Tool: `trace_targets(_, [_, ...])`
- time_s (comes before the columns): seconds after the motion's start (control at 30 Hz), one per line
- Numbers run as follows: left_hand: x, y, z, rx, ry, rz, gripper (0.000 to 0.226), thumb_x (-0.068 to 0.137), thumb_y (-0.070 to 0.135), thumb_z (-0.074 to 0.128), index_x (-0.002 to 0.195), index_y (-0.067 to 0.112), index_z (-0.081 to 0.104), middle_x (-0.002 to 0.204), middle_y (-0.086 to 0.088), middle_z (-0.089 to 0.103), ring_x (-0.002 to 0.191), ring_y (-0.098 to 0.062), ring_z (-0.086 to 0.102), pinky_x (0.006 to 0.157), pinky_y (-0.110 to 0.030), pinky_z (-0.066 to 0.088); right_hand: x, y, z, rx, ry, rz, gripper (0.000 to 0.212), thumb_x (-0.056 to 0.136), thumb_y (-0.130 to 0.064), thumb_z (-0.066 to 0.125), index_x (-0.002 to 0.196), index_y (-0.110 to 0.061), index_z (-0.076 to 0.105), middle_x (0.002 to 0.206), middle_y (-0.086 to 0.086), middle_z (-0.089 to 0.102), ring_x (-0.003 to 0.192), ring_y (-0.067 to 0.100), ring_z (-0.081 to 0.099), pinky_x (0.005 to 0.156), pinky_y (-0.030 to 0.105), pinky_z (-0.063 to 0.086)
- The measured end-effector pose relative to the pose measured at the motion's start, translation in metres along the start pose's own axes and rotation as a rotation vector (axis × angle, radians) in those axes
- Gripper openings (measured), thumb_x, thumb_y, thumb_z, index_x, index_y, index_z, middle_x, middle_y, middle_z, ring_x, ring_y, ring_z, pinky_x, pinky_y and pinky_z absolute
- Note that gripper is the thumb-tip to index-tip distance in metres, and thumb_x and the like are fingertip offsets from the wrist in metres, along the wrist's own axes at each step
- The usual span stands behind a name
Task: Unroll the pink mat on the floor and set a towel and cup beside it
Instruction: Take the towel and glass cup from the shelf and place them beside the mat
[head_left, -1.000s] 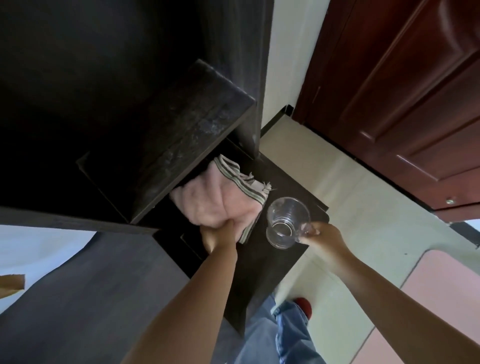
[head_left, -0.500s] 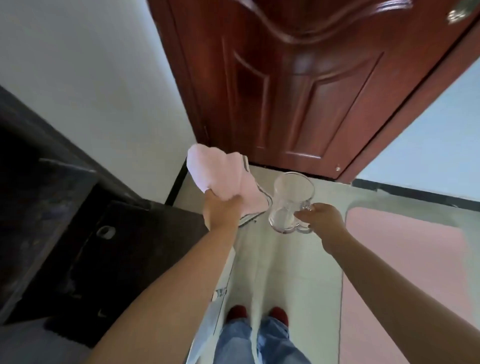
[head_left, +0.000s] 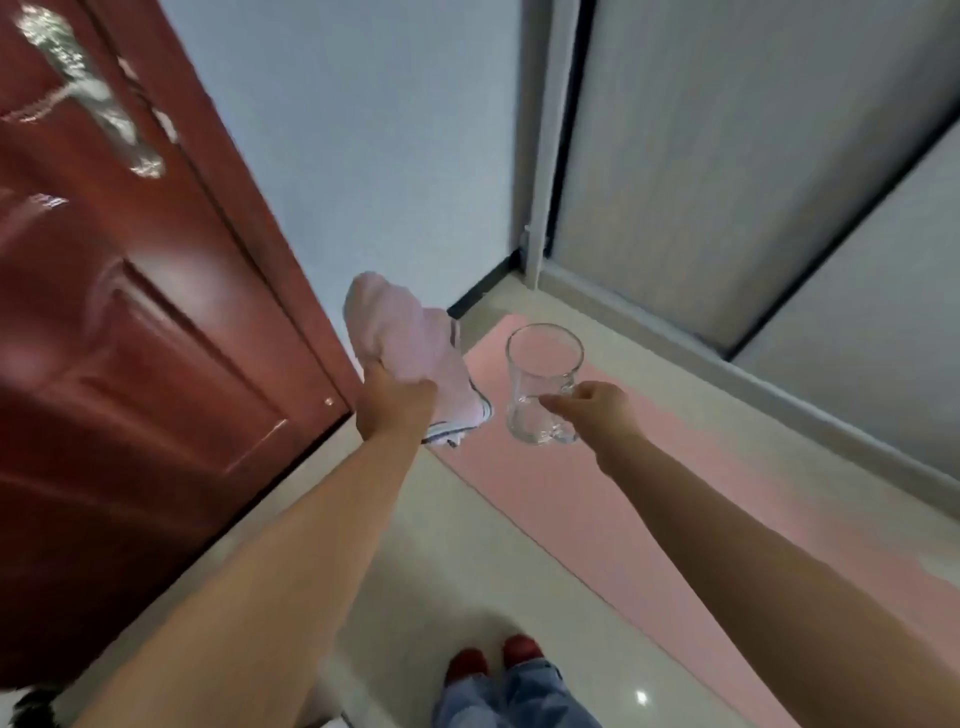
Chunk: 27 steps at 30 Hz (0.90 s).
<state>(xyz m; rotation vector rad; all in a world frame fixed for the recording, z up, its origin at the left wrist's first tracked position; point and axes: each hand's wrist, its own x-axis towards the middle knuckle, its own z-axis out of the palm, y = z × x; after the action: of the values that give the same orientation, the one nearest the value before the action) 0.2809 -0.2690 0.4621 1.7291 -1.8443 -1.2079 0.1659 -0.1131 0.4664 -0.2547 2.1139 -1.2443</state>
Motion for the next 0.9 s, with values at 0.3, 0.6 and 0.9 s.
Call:
trace_targets(0.3, [-0.142,0.072,0.18,0.262,-0.584,0.425,0.047,0.071,0.018,0.065,0.114,0.01,0.051,0.113,-0.014,0.063,0.102,-0.035,0.06,0.076,-0.029,0.043,-0.086,0.124,-0.177,0.319,0.639,0.278,0.055,0.075,-0.014,0.071,0.049,-0.018,0.022,0.054,0.002,0.019,0.049,0.017,0.017,0.049,0.027,0.011])
trace_targets(0.6, [-0.39,0.055,0.315,0.509,-1.003,0.731,0.039,0.071,0.017,0.066,0.106,0.008,0.052,0.108,-0.013,0.064,0.098,-0.034,0.061,0.079,-0.033,0.047,-0.243,0.291,-0.319,0.61,1.064,0.561,0.037,0.072,-0.014,0.069,0.054,-0.015,0.037,0.056,0.004,0.034,0.051,0.018,0.032,0.052,0.026,0.027])
trace_targets(0.9, [-0.59,-0.004,0.416,0.758,-1.207,1.044,0.024,0.075,0.017,0.06,0.089,0.016,0.04,0.104,-0.012,0.063,0.083,-0.03,0.053,0.068,-0.028,0.037,-0.36,0.431,-0.407,0.821,1.309,0.716,0.041,0.073,-0.014,0.069,0.051,-0.016,0.035,0.056,0.0,0.032,0.049,0.015,0.03,0.046,0.025,0.023])
